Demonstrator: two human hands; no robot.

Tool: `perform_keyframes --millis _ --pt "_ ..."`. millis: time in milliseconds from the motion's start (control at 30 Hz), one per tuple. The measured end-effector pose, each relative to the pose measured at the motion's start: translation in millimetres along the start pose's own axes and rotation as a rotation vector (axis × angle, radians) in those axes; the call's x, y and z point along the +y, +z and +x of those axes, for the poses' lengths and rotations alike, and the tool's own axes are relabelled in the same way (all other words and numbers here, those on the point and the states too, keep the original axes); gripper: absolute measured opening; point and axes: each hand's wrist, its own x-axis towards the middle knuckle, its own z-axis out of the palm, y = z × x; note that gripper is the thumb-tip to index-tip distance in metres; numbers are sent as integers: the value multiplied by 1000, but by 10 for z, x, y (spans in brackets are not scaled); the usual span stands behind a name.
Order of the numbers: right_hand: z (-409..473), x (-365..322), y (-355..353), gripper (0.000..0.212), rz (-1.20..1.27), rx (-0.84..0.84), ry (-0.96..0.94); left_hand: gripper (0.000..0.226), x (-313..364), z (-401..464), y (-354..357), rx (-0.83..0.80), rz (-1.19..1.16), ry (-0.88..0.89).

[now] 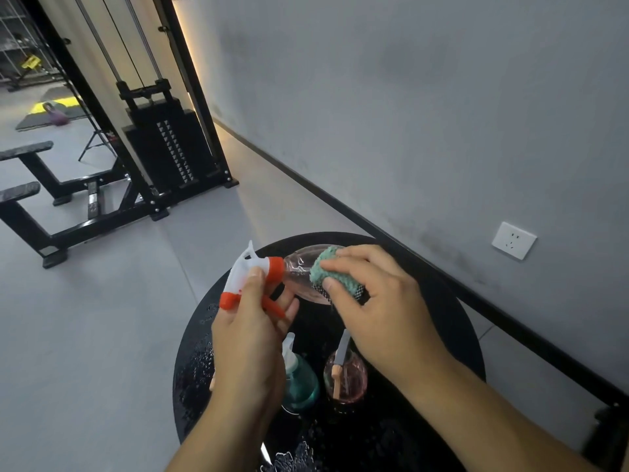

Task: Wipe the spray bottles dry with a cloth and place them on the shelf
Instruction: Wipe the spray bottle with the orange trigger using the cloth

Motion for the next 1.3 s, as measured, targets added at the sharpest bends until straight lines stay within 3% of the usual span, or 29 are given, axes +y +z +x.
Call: perform_keyframes --millis 200,367,567,767,933,1100,1300 --pt "45 65 -88 21 -1 99 58 35 25 62 -53 24 -20 17" --pt "-2 11 -18 26 -106 -64 -70 31 -29 28 -22 -2 17 -4" --pt "85 102 -111 24 -42 73 33 35 19 76 -62 1 -9 17" --pt "55 72 -74 25 -55 -23 -26 32 -11 34 -45 -50 26 7" --pt "128 141 -172 21 34 110 68 34 30 53 -56 -55 4 14" --pt "136 132 -194 17 186 130 147 38 6 54 -53 -101 -7 -14" --pt "75 70 -134 20 229 121 100 38 -23 71 -53 -140 -18 -11"
